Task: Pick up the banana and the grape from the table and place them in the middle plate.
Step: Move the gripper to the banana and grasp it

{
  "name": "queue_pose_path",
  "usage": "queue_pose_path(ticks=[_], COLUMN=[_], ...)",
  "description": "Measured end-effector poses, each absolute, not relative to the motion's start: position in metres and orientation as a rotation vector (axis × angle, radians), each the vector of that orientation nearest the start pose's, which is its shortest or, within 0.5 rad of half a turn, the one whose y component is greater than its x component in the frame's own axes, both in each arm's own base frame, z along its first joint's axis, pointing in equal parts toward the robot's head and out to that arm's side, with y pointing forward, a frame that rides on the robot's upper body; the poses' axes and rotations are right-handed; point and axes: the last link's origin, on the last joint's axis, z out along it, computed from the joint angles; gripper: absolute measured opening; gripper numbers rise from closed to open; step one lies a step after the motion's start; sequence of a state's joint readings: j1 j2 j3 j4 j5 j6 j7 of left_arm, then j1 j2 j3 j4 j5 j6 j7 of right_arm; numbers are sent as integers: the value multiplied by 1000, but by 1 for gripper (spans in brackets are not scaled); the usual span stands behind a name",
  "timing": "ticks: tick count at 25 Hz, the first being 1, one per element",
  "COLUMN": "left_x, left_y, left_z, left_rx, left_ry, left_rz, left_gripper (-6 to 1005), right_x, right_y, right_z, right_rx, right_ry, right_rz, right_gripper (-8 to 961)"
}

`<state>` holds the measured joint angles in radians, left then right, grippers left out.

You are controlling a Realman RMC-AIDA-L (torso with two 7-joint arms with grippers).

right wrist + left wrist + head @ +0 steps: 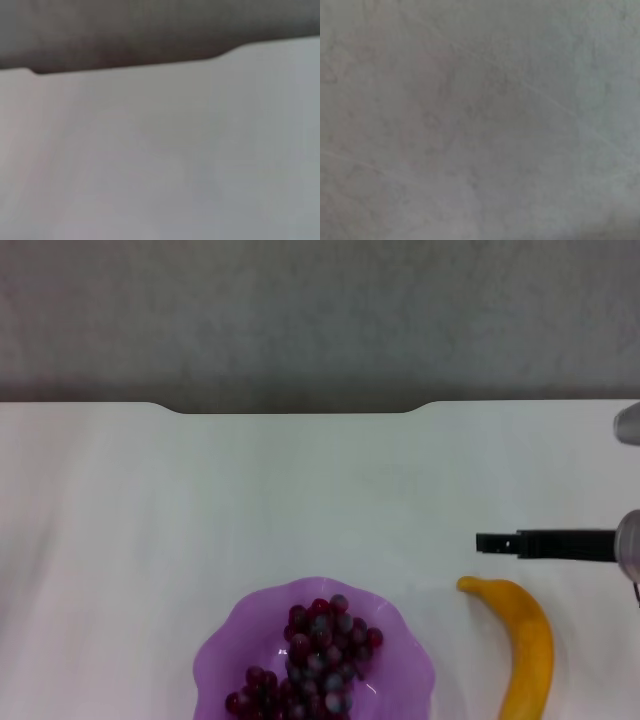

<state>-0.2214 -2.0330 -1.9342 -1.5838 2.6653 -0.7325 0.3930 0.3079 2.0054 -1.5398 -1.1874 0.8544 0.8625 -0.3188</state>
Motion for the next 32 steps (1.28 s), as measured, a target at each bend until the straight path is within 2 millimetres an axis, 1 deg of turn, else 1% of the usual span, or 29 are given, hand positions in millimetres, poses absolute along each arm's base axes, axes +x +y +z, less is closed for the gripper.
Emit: queue_pose_path(ticks=[4, 17, 22, 26, 32], left_x=[-255, -255, -255, -253, -253], left_y=[378, 380, 382, 388, 389], left_z=[158, 159, 160, 155, 154], left_rx=[-1652, -1646, -1646, -1661, -1666], left_ry=[-805, -803, -804, -807, -811], left_rz=[-119, -115, -116, -114, -111], left_gripper=[865, 866, 866, 866, 866], right_x=[274, 279, 290, 300, 298], right_y=[353, 349, 348, 347, 352], right_z=[-15, -19, -13, -10, -16], right_rx=[-2092, -2122, -2098, -2076, -2104], right_ry=[1419, 1462, 1470, 1489, 1477], right_rz=[92, 15, -51, -112, -175], right_gripper=[788, 785, 784, 783, 782])
